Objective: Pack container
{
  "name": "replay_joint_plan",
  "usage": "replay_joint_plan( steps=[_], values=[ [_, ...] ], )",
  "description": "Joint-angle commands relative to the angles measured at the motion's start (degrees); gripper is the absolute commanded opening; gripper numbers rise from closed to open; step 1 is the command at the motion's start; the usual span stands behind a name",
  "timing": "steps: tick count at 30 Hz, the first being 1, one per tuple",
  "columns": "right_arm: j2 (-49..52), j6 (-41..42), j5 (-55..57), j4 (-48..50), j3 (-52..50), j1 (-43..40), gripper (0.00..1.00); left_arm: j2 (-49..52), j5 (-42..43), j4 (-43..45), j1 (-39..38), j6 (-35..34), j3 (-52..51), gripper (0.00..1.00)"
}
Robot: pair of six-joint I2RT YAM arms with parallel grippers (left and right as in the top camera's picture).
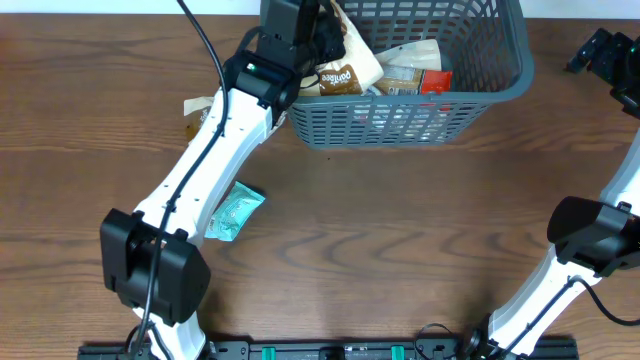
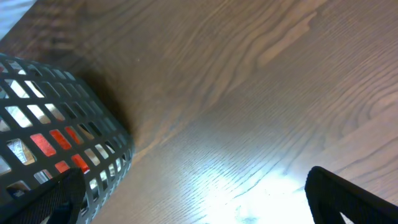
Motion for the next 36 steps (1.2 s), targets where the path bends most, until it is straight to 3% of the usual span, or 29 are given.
replay_joint_plan(
  steps=[1,4,9,15,19,24,29,36],
  values=[
    [-0.57,-0.04,-0.42,-0.22,-0.26,0.35,0.99,-0.85,-0.31,-0.04,0.17,-0.11,0.63,0.15],
    [-0.57,-0.04,-0.42,-0.22,-0.26,0.35,0.99,-0.83,-0.28,-0.68,0.17,-0.11,0.63,0.17],
    [-0.57,-0.04,-0.42,-0.22,-0.26,0.35,0.99,-0.83,-0.28,-0.33,0.17,-0.09,0.63,0.44],
    [-0.57,-0.04,-0.39,-0.22,-0.26,0.35,0.99,-0.85,-0.26,1.7,0.17,5.07,0.7,0.58],
    [-0.57,-0.04,-0.42,-0.22,-0.26,0.35,0.99,-0.96,-0.24,1.92,0.17,8.7,2.84,0.6],
    [-0.57,-0.04,-0.42,-0.22,-0.26,0.35,0.99,-3.87,-0.83,1.79,0.5,14.45,6.58,0.7],
    [-0.57,-0.04,-0.42,-0.22,-0.26,0.35,0.99,-10.03,-7.28,1.42,2.34,15.56,7.82,0.7],
    [-0.57,-0.04,-0.42,-0.22,-0.26,0.35,0.99,-20.68,-16.28,-11.98,7.02,15.52,7.82,0.7]
  ],
)
